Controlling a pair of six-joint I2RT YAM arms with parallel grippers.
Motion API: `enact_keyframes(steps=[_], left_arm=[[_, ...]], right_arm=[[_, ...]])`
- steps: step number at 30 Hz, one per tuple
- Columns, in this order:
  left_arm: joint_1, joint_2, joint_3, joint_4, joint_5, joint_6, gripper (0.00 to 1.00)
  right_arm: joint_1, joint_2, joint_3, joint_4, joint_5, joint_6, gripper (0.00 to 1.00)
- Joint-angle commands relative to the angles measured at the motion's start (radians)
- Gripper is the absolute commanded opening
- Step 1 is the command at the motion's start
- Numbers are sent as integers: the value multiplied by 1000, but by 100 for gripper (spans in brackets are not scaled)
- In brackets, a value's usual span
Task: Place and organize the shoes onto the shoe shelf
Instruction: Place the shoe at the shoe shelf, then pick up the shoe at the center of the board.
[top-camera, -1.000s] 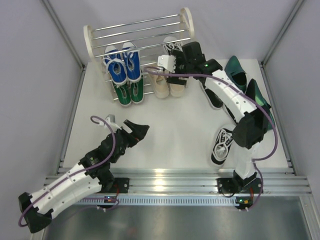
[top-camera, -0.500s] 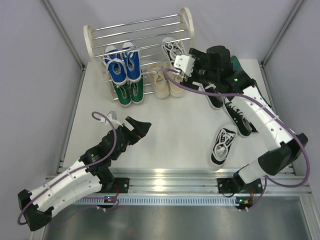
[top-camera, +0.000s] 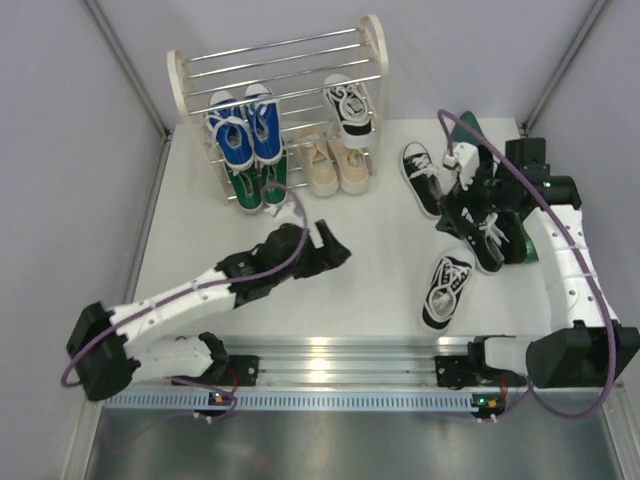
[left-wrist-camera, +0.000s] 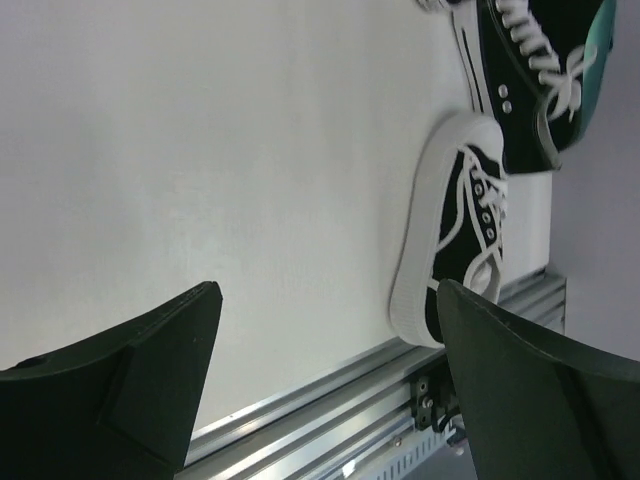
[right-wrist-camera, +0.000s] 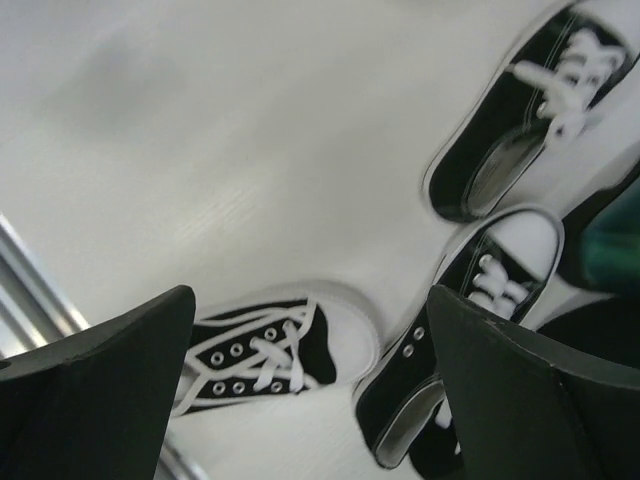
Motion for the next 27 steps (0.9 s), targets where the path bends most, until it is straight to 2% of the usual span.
enact_keyframes(steps=[1, 6, 7, 9, 12, 18, 22, 25, 27], left_arm=[[-126, 229, 197, 75, 97, 150, 94], [-236, 652, 495, 88, 214, 262, 83], [-263, 703, 591, 88, 238, 294, 81], [-288, 832, 669, 77, 249, 330, 76], [-326, 935, 790, 40, 220, 356, 72], [-375, 1004, 856, -81, 88, 446, 66], [-381, 1015, 833, -86, 41, 425, 48], [-381, 1033, 845, -83, 37, 420, 39], [-385, 1046, 858, -83, 48, 420, 20]], right_arm=[[-200, -68, -72, -195, -214, -94, 99], [-357, -104, -141, -233, -272, -170, 99], [-387, -111, -156, -238, -275, -176, 99], [-415, -116, -173, -239, -287, -187, 100], [-431, -128, -184, -244, -296, -196, 99], [-449, -124, -207, -256, -310, -224, 99], [-449, -107, -215, -267, -329, -238, 99], [-449, -98, -222, -259, -330, -218, 100], [-449, -93, -228, -203, -301, -139, 99]])
